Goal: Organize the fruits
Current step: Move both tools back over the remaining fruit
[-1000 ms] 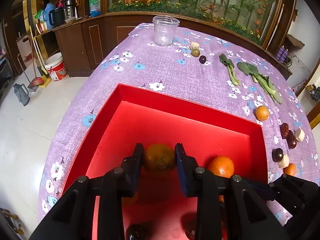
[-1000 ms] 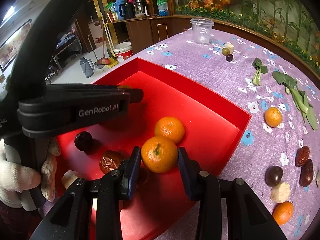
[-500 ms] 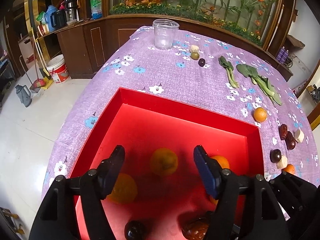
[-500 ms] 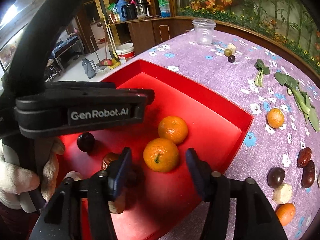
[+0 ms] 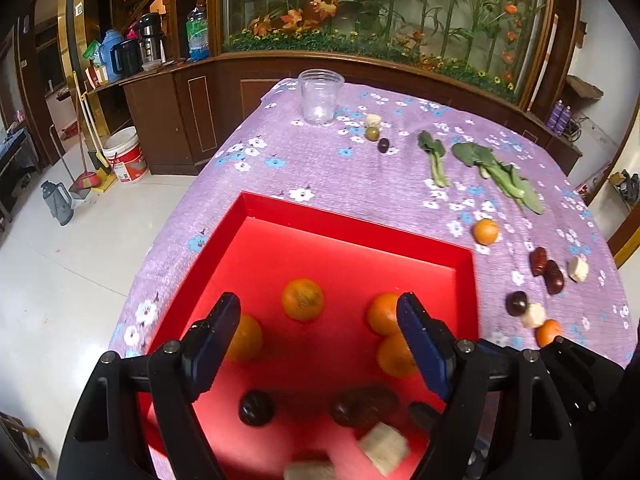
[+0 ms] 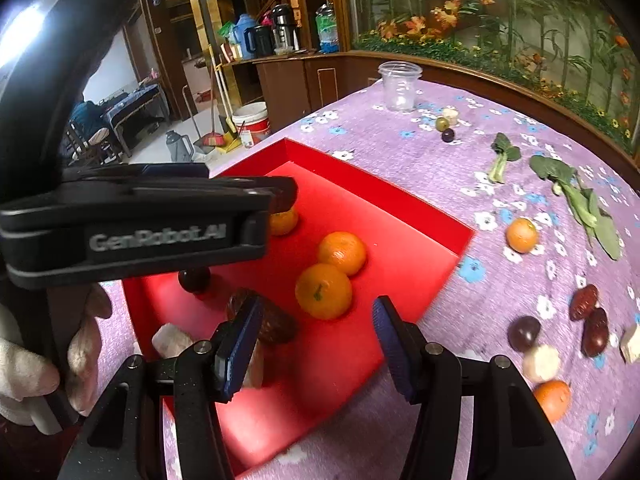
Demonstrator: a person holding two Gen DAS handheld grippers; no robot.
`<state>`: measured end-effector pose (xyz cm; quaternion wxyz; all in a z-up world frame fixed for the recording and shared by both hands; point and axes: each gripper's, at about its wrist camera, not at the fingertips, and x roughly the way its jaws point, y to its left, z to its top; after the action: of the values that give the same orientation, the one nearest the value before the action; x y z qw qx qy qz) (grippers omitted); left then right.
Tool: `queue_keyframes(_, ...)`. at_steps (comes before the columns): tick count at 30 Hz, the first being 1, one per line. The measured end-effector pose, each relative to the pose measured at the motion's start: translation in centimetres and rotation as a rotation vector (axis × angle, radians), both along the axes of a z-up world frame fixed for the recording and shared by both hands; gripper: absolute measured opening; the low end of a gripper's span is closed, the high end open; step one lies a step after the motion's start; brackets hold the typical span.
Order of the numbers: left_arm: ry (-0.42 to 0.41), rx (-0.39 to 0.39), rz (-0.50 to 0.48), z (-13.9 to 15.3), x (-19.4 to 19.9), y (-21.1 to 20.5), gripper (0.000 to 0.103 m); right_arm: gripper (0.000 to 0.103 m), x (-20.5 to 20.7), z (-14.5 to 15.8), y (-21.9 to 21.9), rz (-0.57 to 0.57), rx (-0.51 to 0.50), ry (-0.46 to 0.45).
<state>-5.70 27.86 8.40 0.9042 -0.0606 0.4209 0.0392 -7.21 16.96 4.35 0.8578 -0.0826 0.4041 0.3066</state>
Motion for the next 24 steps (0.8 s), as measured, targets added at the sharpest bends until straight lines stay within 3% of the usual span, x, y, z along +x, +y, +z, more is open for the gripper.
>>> queue_keyframes(10,-0.028,-0.057,-0.032,1.3,-2.9,-2.3,0.080,0.063,-2.1,0.1,-5.7,-0.091,0.027,0.001)
queue_keyframes(17,-0.046,-0.111,-0.048,1.8,-4.0,-3.5,0.080,0.063,-3.3,-1.2,-13.5,-0.242,0.046,0.038)
queue_keyframes(24,-0.009,-0.110,-0.147,0.8,-3.1,-8.0,0.080,0.063,-3.0,-1.9,-20.0,-0.371,0.084,0.084)
